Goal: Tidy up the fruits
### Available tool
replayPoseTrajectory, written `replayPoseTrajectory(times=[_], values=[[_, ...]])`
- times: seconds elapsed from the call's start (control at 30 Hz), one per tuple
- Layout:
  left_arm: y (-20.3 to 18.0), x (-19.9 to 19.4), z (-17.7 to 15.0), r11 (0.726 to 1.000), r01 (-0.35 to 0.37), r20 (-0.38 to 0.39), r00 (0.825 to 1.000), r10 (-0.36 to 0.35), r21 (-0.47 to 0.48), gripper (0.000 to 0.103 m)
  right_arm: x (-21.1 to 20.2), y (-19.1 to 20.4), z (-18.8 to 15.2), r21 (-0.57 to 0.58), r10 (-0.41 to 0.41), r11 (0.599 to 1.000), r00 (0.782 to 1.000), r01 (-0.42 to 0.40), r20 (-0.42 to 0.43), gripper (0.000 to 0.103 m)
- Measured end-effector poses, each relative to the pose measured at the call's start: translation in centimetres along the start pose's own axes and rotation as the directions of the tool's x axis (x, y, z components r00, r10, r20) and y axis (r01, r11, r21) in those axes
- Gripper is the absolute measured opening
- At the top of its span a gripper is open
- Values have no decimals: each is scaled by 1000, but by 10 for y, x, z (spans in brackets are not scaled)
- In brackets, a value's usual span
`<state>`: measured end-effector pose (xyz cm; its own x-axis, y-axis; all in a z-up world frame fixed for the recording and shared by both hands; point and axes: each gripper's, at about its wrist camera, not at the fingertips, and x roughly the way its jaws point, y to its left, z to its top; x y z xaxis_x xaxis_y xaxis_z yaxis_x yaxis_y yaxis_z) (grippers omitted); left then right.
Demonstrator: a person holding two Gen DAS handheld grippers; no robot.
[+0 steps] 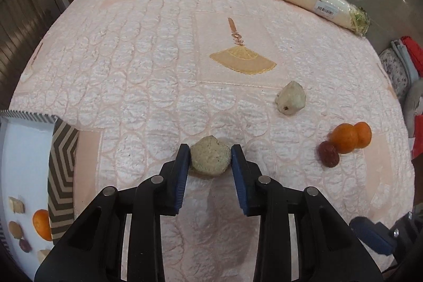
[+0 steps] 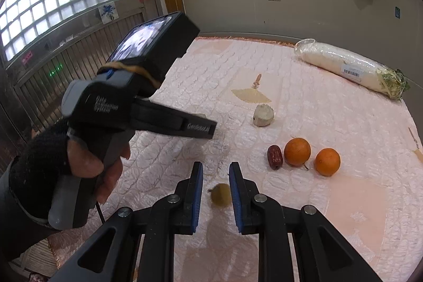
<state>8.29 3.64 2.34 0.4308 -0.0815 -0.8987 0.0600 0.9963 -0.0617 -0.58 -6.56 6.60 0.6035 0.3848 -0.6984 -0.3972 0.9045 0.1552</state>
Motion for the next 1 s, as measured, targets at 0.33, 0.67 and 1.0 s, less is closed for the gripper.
replayPoseTrajectory(times=[0.33,0.67,1.0], values=[[11,-11,-16,1000,-1,15,1000,1,-24,31,-2,-15,-3,39,-33,999,999,34,-27,19],[10,-16,-20,999,20,18,1000,-20,-28,31,8,-11,-26,27,15,1000,996,-12,-83,49],[16,-30,-28,998,39,26,999,-38,-41,31,21,-2,-31,-26,-71,997,995,69,-76,24]])
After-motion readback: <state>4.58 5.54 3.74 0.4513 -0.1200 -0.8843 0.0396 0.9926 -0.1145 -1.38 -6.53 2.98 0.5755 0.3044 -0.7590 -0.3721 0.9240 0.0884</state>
